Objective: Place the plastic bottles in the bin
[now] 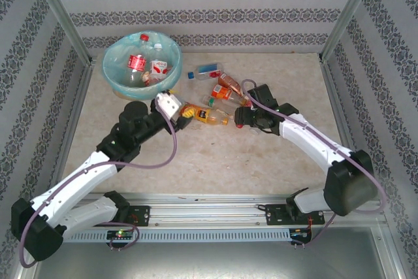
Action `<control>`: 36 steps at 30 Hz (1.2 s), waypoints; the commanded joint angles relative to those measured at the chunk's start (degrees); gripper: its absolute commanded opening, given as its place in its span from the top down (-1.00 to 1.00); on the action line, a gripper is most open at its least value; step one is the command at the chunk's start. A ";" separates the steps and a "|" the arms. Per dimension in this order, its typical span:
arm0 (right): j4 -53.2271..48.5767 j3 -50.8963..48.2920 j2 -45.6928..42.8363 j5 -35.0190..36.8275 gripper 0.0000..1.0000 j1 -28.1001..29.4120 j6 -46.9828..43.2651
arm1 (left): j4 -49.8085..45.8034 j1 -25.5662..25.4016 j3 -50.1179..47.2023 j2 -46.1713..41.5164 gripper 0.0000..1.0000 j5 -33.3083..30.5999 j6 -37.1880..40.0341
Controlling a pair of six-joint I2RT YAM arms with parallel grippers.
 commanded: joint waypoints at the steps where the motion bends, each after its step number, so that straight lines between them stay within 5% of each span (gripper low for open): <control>1: 4.10 -0.13 2.61 -1.96 -0.43 -0.59 2.96 | 8.22 -2.61 -1.25 -2.16 -0.43 3.66 8.63; 10: 7.42 5.73 12.39 -12.94 -0.46 4.53 -2.99 | 11.74 -3.27 -3.58 -2.07 -0.46 -1.45 10.58; 15: 8.49 7.57 17.54 -12.96 -0.47 4.57 -6.07 | 14.00 -3.27 -4.65 -3.61 -0.50 -6.11 11.87; 18: 9.71 7.45 19.34 -12.34 -0.48 3.68 -3.97 | 14.84 -3.28 -5.23 -4.11 -0.52 -8.19 13.48; 26: 27.53 -0.72 21.07 -24.37 -0.47 -0.76 9.10 | 14.77 -3.27 -5.32 -3.49 -0.57 -10.07 14.71; 36: 34.04 -1.81 24.06 -29.66 -0.52 -1.50 14.63 | 14.31 -3.27 -5.31 -2.53 -0.58 -10.11 15.21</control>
